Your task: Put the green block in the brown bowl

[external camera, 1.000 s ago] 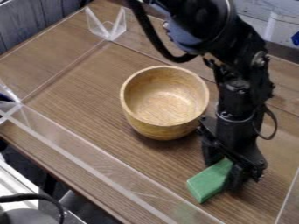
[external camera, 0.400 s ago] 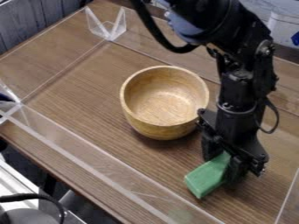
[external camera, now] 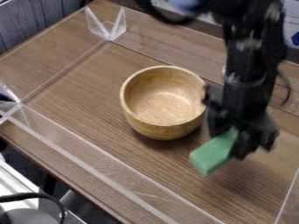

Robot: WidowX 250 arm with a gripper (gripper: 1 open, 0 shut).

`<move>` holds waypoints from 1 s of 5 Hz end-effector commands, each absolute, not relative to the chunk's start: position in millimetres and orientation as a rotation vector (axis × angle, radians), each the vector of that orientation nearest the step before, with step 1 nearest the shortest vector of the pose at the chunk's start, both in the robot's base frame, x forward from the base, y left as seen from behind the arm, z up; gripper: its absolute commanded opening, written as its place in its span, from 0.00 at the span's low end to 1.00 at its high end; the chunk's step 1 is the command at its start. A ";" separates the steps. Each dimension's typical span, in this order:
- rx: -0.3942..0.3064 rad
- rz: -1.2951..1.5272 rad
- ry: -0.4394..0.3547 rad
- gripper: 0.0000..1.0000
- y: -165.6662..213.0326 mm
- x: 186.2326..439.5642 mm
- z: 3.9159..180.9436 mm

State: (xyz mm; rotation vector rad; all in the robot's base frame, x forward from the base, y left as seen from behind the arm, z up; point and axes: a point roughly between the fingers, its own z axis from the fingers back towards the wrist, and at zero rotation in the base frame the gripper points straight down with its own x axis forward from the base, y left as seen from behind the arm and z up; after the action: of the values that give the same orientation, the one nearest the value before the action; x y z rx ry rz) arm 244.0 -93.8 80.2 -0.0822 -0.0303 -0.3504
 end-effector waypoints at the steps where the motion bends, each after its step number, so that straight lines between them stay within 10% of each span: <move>1: -0.064 -0.323 -0.127 0.00 -82.0 261.3 123.8; 3: -0.034 -0.246 -0.154 0.00 -30.7 284.9 151.4; 5: -0.038 -0.192 -0.124 0.00 30.7 282.7 135.7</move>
State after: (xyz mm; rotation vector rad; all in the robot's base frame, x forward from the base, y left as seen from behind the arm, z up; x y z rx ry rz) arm 277.4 31.4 123.5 -0.0496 -0.0778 -0.1781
